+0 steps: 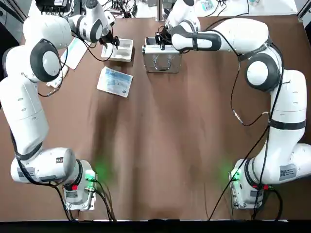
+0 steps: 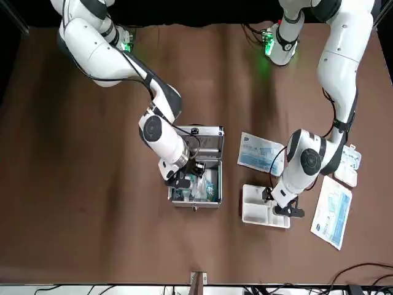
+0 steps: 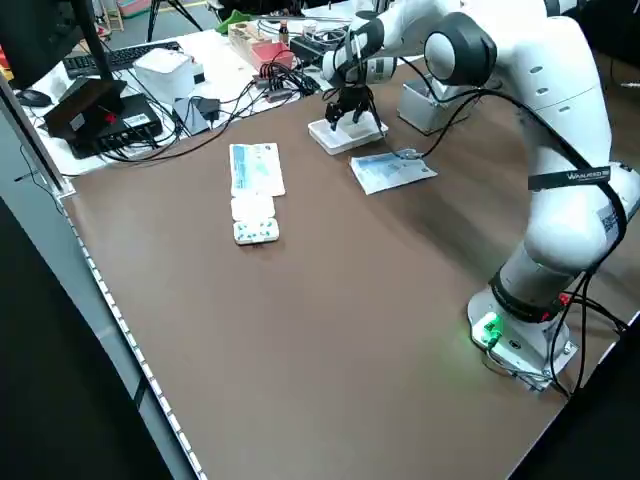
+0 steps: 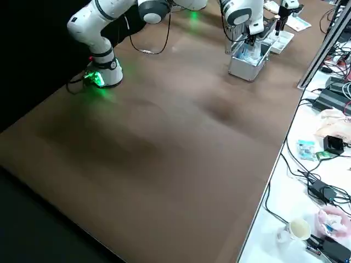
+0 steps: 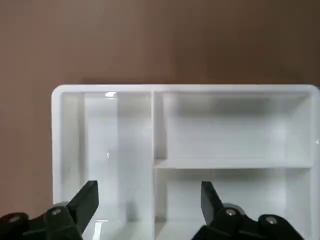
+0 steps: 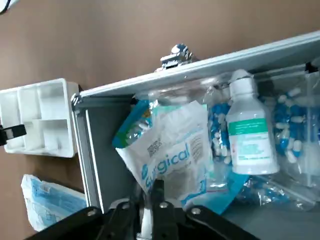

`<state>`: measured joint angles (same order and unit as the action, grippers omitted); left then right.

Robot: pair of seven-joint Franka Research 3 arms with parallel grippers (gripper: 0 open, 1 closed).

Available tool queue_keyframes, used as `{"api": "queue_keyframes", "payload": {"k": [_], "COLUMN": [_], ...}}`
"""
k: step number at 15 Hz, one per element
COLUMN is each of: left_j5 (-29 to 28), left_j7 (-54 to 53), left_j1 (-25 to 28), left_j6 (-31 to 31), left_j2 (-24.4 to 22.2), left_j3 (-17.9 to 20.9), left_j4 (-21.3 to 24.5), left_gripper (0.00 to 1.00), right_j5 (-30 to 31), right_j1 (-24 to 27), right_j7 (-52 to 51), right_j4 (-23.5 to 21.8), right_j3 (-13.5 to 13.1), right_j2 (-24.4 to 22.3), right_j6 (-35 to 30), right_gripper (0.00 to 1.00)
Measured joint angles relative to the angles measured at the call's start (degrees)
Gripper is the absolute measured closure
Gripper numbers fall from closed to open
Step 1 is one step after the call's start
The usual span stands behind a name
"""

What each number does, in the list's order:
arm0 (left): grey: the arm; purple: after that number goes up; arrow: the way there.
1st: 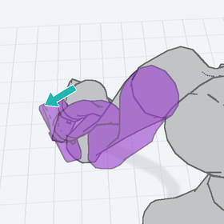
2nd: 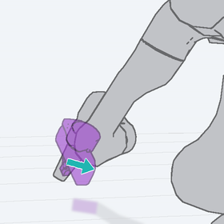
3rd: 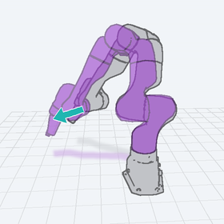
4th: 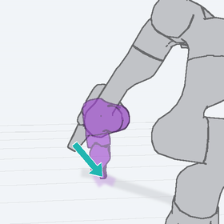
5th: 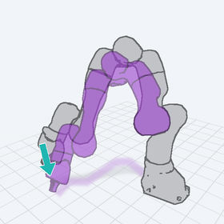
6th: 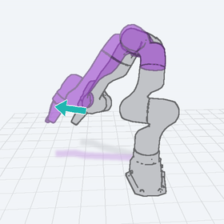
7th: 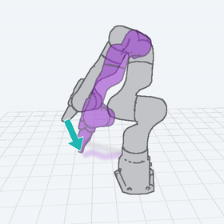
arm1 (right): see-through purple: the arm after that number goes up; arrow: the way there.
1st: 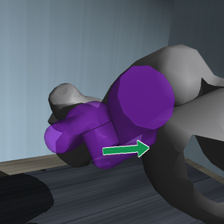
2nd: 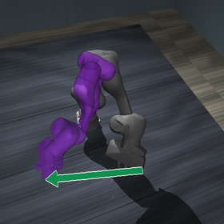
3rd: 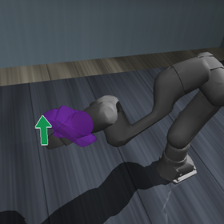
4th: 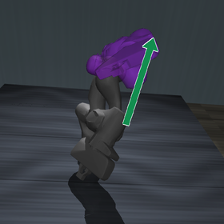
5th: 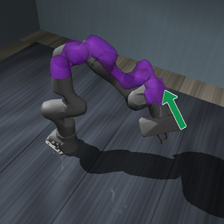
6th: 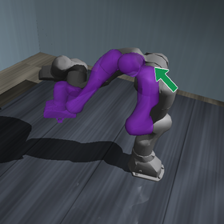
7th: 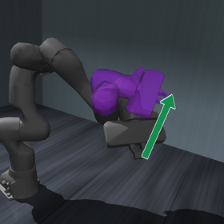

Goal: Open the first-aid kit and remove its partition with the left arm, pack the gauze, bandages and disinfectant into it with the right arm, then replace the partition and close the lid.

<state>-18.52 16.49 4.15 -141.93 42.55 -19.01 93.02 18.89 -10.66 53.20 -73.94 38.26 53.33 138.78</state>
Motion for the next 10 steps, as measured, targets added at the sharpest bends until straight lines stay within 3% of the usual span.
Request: {"api": "queue_keyframes", "payload": {"k": [6,8,10], "left_j5": [0.00,0.00,-0.01], "left_j7": [0.00,0.00,0.00], "left_j1": [0.01,0.01,0.02], "left_j6": [-1.23,-1.81,-1.90], "left_j2": [2.11,2.63,2.85], "left_j3": [0.01,0.01,0.01], "left_j4": [-0.11,-0.16,-0.18], "left_gripper": [0.21,0.26,0.40], "right_j5": [-0.12,-0.21,-0.30], "right_j1": [-0.45,-0.43,-0.27], "right_j7": [0.00,0.00,0.00], "right_j4": [0.14,0.63,1.50], "right_j3": [-0.62,-0.72,-0.73], "right_j2": [0.04,0.04,-0.15], "right_j6": [0.02,0.04,0.03], "right_gripper": [0.27,0.23,0.09]}}
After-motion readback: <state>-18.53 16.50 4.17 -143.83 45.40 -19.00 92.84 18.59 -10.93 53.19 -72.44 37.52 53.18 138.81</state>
